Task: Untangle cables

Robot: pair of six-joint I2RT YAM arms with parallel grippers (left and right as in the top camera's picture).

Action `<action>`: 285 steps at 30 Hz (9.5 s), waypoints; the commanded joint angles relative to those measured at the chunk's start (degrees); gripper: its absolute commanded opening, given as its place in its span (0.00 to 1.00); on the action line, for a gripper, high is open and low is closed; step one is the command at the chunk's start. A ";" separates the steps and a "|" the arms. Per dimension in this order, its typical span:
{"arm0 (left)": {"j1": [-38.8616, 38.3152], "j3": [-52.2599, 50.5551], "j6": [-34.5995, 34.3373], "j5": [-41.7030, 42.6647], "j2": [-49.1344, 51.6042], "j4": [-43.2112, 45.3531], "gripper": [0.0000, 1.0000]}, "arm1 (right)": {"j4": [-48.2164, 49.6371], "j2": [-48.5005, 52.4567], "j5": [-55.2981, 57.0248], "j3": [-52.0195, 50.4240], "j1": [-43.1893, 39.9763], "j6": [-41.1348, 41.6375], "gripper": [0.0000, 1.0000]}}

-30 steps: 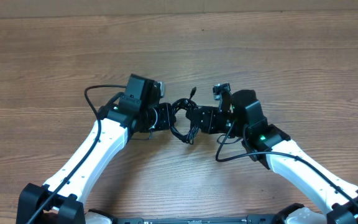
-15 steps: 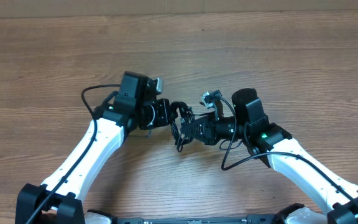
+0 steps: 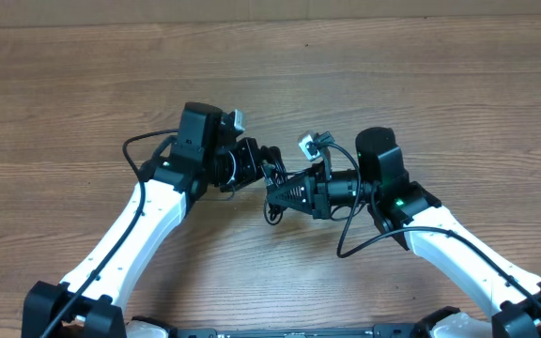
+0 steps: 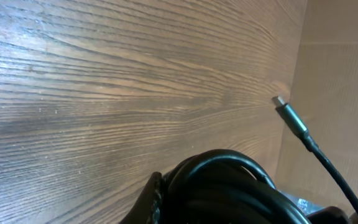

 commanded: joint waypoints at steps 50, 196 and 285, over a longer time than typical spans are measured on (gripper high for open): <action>4.48 1.07 -48.78 -19.45 0.28 -21.11 0.05 | 30.08 -1.03 0.68 -0.57 -9.70 38.49 0.19; -1.09 1.07 -14.08 -31.52 2.54 -18.21 0.55 | -23.58 0.59 52.78 4.20 3.96 12.76 1.00; -2.36 20.74 5.20 -32.15 9.38 -27.63 0.04 | -21.73 0.59 31.69 4.20 3.98 31.52 0.59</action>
